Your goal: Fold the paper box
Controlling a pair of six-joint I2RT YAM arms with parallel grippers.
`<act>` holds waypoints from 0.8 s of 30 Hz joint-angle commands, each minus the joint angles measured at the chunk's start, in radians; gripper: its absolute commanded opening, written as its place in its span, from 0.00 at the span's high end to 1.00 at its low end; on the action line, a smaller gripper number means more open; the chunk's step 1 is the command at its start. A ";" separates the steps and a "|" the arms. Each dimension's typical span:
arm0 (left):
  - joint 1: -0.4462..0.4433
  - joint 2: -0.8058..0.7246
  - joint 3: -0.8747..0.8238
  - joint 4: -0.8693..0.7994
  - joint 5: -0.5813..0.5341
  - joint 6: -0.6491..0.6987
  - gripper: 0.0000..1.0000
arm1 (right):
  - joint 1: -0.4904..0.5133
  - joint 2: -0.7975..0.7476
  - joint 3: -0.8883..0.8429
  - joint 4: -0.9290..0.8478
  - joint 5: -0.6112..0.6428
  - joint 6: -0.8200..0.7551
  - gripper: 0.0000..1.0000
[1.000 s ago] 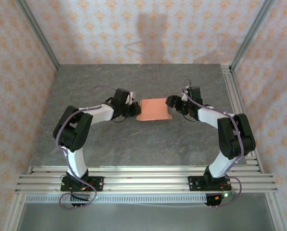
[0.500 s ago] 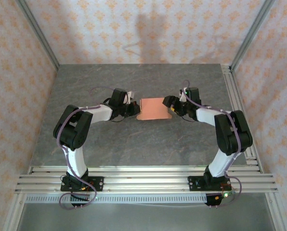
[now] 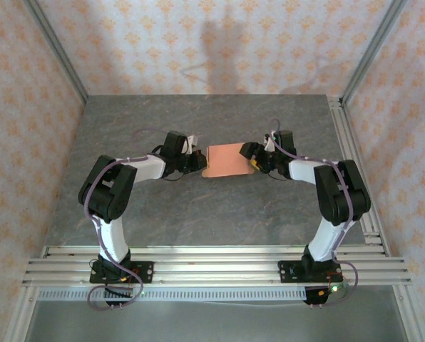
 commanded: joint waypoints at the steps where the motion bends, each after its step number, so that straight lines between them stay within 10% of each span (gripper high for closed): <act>1: 0.008 0.018 -0.026 -0.027 -0.019 0.000 1.00 | -0.006 0.040 0.005 0.077 -0.070 0.053 0.21; 24: 0.013 0.008 -0.020 -0.026 -0.011 0.008 1.00 | -0.030 0.054 -0.036 0.290 -0.168 0.188 0.59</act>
